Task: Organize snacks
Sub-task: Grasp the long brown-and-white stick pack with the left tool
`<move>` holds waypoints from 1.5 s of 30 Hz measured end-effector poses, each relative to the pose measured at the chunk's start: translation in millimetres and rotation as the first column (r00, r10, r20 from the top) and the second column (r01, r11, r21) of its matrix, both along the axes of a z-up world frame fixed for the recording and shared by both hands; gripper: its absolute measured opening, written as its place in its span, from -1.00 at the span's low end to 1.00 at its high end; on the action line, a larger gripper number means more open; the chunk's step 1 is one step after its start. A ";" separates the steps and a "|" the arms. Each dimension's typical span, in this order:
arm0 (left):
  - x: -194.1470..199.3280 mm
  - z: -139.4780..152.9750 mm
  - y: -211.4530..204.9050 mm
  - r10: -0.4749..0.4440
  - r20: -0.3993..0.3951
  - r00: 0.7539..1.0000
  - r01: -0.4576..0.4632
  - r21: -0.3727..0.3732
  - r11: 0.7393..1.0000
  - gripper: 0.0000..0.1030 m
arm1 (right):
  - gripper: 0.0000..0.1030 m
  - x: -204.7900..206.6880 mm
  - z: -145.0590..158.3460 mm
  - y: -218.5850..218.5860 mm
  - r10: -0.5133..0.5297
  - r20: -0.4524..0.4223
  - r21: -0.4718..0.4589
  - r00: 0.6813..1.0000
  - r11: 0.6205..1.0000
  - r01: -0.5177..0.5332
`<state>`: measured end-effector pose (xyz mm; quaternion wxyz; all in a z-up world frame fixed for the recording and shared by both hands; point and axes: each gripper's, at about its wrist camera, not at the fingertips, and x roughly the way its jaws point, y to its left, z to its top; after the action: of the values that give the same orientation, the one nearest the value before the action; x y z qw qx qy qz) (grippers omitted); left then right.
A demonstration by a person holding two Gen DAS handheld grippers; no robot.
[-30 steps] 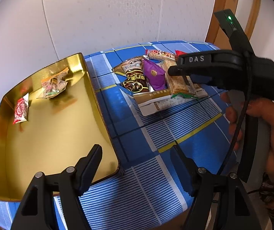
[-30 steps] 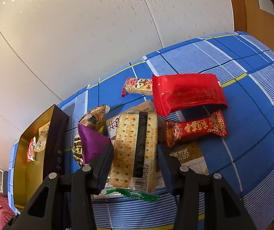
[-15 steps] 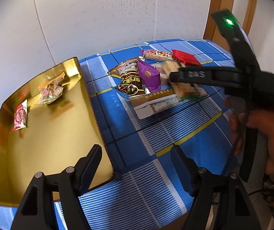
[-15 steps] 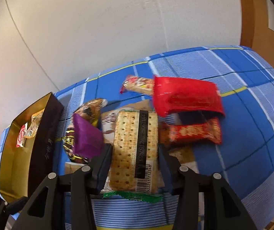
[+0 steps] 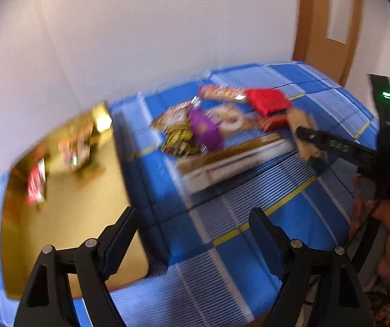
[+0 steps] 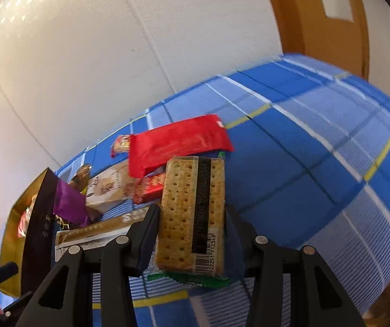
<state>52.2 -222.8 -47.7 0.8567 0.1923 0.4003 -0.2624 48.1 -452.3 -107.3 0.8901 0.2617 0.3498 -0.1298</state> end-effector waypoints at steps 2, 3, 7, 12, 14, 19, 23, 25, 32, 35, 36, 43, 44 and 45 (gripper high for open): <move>-7.8 2.6 -14.3 -0.082 0.051 0.995 0.080 0.027 0.996 0.62 | -0.07 -1.9 1.3 -5.0 -0.010 0.007 -0.003 1.000 1.000 0.010; -9.4 0.4 -25.3 -0.129 0.080 0.988 0.124 0.065 0.990 0.62 | -0.07 -2.8 1.0 -6.4 -0.009 0.012 0.002 1.000 1.000 0.009; 8.5 -17.7 -56.6 -0.227 0.095 0.969 0.208 0.174 0.962 0.62 | -0.07 -12.1 4.9 -4.0 -0.017 0.037 -0.010 0.999 1.000 0.018; 51.4 -46.4 -71.0 -0.219 -0.011 0.976 0.216 0.208 0.954 0.61 | -0.07 -17.5 3.8 -7.5 -0.037 0.044 -0.002 0.998 0.999 0.037; 57.3 -51.8 -68.8 -0.217 -0.042 0.975 0.221 0.199 0.955 0.58 | -0.07 -19.1 2.4 -11.3 -0.048 0.044 0.011 0.998 0.999 0.047; 51.7 -52.0 -57.7 -0.223 -0.195 0.955 0.245 0.096 0.965 0.43 | -0.07 -21.8 1.9 -19.3 -0.073 0.061 0.051 0.995 0.996 0.070; 30.0 -54.8 -54.8 -0.257 -0.289 0.922 0.280 0.039 0.959 0.42 | -0.07 -24.1 -0.2 -22.9 -0.083 0.062 0.080 0.995 0.994 0.078; 22.4 -50.7 -59.2 -0.258 -0.253 0.932 0.277 0.039 0.960 0.42 | -0.07 -25.7 0.1 -24.0 -0.089 0.067 0.086 0.994 0.993 0.083; 33.5 -30.7 -101.5 -0.321 -0.077 0.944 0.328 0.104 0.939 0.50 | -0.07 -32.3 -1.8 -32.3 -0.120 0.071 0.102 0.990 0.988 0.113; 40.2 -35.4 -124.5 -0.397 -0.084 0.914 0.406 0.175 0.897 0.53 | -0.07 -34.4 -2.8 -35.5 -0.134 0.074 0.116 0.988 0.985 0.125; 41.3 -40.5 -128.1 -0.414 -0.092 0.906 0.424 0.190 0.886 0.53 | -0.07 -34.5 -3.0 -36.2 -0.136 0.073 0.117 0.988 0.985 0.127; 70.4 -51.5 -125.9 -0.349 -0.304 0.887 0.391 0.090 0.916 0.52 | -0.07 -36.2 -4.5 -39.7 -0.149 0.072 0.129 0.986 0.982 0.138; 68.3 -53.4 -122.8 -0.345 -0.337 0.876 0.390 0.076 0.918 0.52 | -0.07 -36.9 -4.7 -40.4 -0.151 0.075 0.135 0.986 0.981 0.140; 63.1 -52.3 -120.0 -0.354 -0.326 0.877 0.397 0.074 0.915 0.51 | -0.07 -37.5 -4.8 -40.9 -0.153 0.076 0.139 0.985 0.980 0.142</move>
<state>115.3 -342.8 -100.0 0.7014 0.2825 0.5003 -0.4219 10.6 -493.2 -112.2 0.8728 0.3512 0.2986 -0.1603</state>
